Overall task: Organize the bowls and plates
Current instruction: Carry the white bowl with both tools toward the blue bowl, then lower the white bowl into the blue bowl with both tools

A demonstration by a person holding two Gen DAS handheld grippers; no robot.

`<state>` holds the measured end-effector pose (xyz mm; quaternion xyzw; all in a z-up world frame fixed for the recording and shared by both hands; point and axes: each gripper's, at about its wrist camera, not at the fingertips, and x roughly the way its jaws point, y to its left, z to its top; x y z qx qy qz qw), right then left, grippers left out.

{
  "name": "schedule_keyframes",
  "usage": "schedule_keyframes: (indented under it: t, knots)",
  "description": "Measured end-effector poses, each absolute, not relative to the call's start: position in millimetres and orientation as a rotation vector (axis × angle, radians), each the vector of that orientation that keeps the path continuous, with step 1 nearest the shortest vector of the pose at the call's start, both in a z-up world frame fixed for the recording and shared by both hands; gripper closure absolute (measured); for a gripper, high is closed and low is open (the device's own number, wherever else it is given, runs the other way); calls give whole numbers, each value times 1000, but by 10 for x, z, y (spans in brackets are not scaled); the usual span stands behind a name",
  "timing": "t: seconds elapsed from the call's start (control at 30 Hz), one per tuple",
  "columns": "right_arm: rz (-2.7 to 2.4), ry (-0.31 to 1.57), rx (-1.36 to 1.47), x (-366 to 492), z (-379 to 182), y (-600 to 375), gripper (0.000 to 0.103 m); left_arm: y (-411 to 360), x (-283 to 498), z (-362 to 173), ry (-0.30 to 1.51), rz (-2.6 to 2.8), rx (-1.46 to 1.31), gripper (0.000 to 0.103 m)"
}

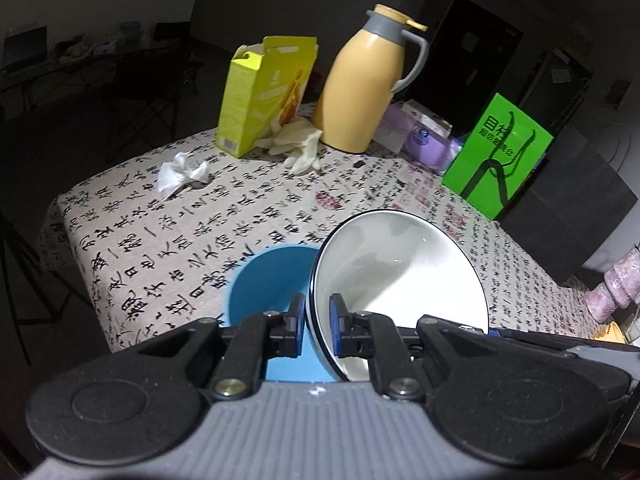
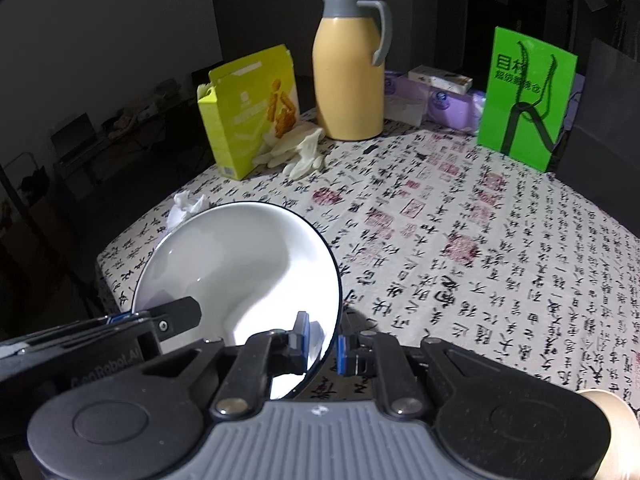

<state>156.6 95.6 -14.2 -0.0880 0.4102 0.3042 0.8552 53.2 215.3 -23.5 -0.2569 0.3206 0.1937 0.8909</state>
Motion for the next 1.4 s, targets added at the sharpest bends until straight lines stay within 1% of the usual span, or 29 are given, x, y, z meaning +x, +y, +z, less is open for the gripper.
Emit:
schedule_keyframes:
  t: [0.4, 0.8, 1.17, 1.4]
  knots:
    - [657, 953, -222, 1765, -527, 1325, 90, 2471, 723, -614, 760, 418, -549, 90]
    - [667, 1011, -268, 1918, -745, 1465, 89, 2521, 904, -796, 840, 398, -484, 90]
    - [689, 1024, -290, 1961, -775, 1497, 88, 2536, 961, -792, 860, 391, -445, 90]
    - [691, 1042, -286, 1993, -752, 1480, 86, 2558, 969, -768, 872, 405, -418, 91]
